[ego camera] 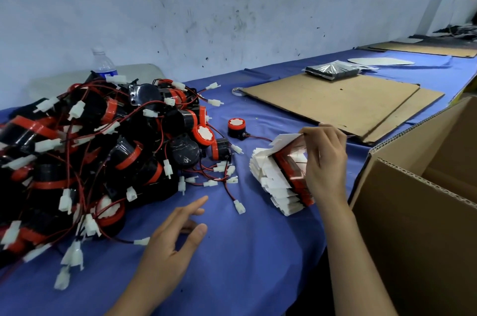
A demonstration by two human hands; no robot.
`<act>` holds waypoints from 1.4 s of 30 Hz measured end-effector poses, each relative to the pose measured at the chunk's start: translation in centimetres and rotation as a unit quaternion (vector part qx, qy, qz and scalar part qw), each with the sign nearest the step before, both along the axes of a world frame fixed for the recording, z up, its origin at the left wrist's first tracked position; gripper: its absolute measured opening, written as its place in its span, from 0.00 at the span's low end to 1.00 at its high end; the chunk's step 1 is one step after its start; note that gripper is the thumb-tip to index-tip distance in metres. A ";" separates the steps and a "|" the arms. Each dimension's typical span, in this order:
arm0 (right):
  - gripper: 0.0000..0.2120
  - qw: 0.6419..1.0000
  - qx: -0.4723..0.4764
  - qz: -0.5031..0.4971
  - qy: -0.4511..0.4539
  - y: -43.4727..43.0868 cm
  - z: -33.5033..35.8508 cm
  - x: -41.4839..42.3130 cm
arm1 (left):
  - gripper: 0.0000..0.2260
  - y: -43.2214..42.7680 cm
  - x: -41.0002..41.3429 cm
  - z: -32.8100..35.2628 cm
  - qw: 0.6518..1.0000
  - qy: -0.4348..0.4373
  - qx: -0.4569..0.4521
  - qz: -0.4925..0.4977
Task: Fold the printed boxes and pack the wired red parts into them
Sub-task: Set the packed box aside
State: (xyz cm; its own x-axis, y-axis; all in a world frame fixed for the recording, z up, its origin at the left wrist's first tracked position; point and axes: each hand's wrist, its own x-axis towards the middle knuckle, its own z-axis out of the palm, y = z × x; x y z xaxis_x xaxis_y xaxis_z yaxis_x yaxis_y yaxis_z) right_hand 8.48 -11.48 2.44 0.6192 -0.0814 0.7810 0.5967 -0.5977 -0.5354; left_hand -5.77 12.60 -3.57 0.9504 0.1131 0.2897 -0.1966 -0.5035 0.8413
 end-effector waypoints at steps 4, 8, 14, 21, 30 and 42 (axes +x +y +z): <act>0.07 0.999 0.041 0.022 0.012 0.3 0.5 0.2 | 0.19 0.0 0.0 0.2 1.000 -0.001 -0.003 -0.001; 0.11 0.990 0.136 0.008 0.031 -0.2 0.9 -0.1 | 0.19 0.2 0.0 -0.1 1.000 0.001 -0.012 0.001; 0.20 0.948 0.241 -0.035 0.207 -1.0 -0.5 0.8 | 0.18 0.1 0.2 -0.2 1.000 0.000 -0.009 -0.003; 0.10 0.914 0.220 -0.004 0.341 -1.4 -1.5 0.3 | 0.19 0.0 0.3 -0.1 1.000 0.014 -0.014 -0.008; 0.11 0.914 0.217 -0.039 0.340 -0.5 -2.2 0.1 | 0.18 -0.1 0.0 0.3 1.000 0.026 0.002 0.000; 0.07 0.965 0.174 -0.121 0.155 1.3 -2.6 0.0 | 0.18 -0.2 -0.2 0.6 0.998 0.031 0.049 0.010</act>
State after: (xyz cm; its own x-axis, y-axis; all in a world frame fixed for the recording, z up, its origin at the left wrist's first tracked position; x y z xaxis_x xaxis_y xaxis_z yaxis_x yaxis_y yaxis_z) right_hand 8.50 -10.22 -0.15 0.7482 -0.4779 0.4602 0.2407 -0.4509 -0.8595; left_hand -5.93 12.41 -2.98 0.9646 0.1055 0.2415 -0.1358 -0.5867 0.7984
